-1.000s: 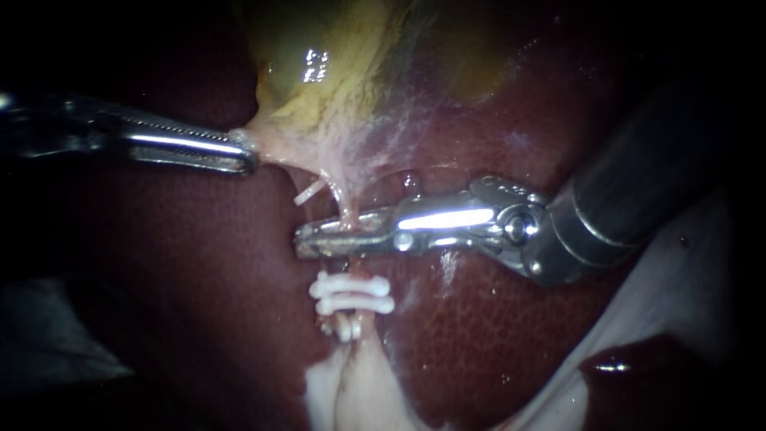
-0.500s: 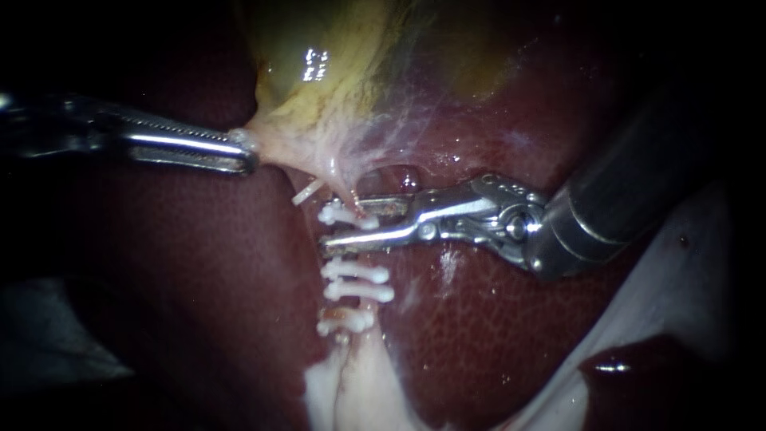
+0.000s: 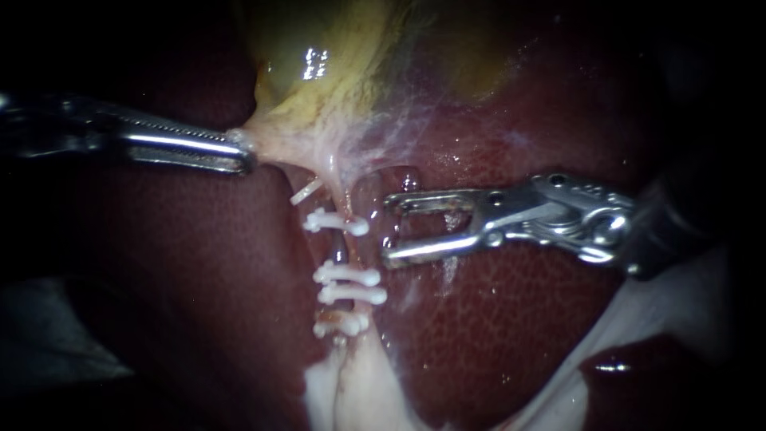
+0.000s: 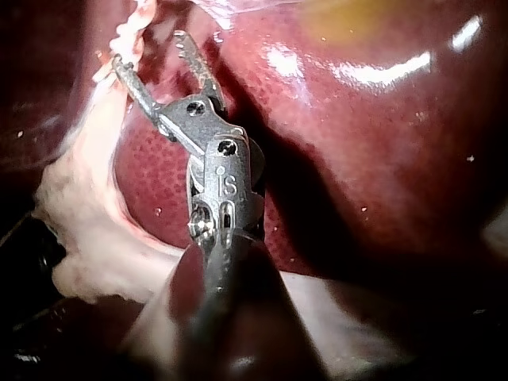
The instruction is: Going back third clip right tube
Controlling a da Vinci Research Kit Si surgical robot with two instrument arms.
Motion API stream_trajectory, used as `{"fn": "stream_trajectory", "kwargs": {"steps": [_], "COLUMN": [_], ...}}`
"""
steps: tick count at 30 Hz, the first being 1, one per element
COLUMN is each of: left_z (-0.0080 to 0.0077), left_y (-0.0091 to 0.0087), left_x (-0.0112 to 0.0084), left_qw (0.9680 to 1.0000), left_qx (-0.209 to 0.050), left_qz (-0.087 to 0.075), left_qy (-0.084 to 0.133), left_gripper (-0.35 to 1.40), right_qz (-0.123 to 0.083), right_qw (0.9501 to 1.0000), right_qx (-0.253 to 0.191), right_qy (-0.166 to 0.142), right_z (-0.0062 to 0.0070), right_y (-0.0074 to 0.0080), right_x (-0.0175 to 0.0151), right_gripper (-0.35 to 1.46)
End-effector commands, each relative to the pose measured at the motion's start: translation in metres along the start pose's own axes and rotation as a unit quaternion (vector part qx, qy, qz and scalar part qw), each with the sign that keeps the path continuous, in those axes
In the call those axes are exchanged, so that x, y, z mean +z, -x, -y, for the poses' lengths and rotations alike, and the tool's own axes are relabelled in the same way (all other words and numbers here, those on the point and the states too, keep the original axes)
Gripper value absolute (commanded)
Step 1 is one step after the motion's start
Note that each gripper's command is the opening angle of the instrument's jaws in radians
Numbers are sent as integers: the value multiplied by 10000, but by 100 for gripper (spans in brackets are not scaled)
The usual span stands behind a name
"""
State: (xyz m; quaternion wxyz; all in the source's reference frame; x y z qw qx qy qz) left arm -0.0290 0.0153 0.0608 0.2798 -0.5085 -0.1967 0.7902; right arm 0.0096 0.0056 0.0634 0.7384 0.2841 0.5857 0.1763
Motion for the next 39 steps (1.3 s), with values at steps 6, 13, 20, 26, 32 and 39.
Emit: {"fn": "stream_trajectory", "kwargs": {"steps": [6, 13, 20, 26, 32, 39], "left_z": [0, 3, 15, 28, 28, 25], "left_y": [0, 1, 15, 31, 39, 34], "left_x": [-1, 0, 22, 58, 71, 62], "left_qw": [10000, 10000, 10000, 9999, 9998, 9998], "left_qx": [2, 3, 39, 84, 106, 94], "left_qz": [0, 0, -5, 109, 154, 156], "left_qy": [6, 5, -53, -56, -22, 3], "left_gripper": [-35, -35, -35, -35, -35, -35], "right_qz": [591, 778, 777, 775, 773, 765], "right_qw": [9922, 9849, 9846, 9846, 9847, 9850], "right_qx": [-1059, -1500, -1528, -1530, -1531, -1528], "right_qy": [288, 369, 345, 327, 307, 254], "right_z": [29, 41, 43, 43, 44, 45], "right_y": [-10, -12, -13, -12, -12, -13], "right_x": [-36, -56, -62, -63, -64, -60], "right_gripper": [50, 50, 50, 50, 50, 50]}}
